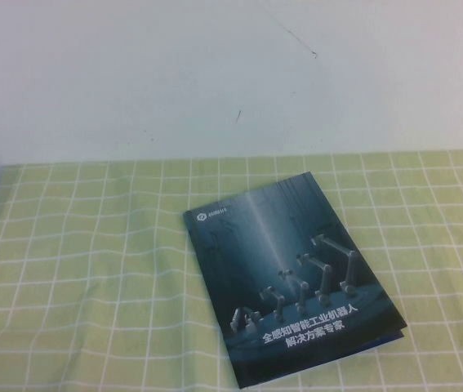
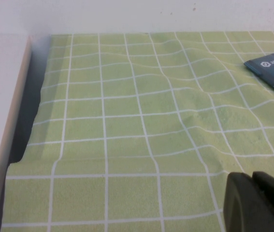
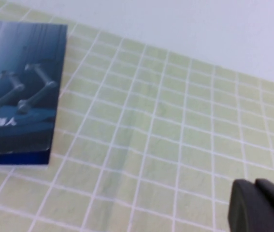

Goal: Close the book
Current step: 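Close the open booklet and leave it lying on the table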

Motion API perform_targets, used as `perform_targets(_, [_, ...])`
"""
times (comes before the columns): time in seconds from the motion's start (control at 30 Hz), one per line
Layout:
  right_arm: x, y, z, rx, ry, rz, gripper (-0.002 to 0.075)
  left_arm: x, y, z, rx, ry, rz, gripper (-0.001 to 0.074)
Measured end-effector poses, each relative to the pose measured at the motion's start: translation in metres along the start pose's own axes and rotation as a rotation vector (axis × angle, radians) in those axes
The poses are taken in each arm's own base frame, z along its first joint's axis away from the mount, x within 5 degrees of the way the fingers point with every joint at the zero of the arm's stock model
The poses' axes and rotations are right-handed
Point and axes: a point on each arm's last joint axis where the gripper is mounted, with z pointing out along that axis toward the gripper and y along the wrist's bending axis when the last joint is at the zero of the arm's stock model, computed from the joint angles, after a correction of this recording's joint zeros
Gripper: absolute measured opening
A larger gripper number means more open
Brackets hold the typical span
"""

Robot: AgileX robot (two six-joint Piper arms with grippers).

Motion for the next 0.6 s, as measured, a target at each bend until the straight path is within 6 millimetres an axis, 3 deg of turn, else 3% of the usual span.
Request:
perform_targets(0.27, [0.028,0.001,0.011,0.185,-0.111,0.098,-0.0003,0.000,0.000,0.000,0.000,0.000,0.000,-0.0003])
perform_targets(0.5, [0.058,0.008,0.028,0.172,-0.029,0.114,-0.0003,0.000,0.000,0.000,0.000,0.000,0.002,-0.0002])
perform_targets(0.6, [0.058,0.009,0.028,0.157,-0.031,0.129,-0.0003,0.000,0.000,0.000,0.000,0.000,0.002,-0.0003])
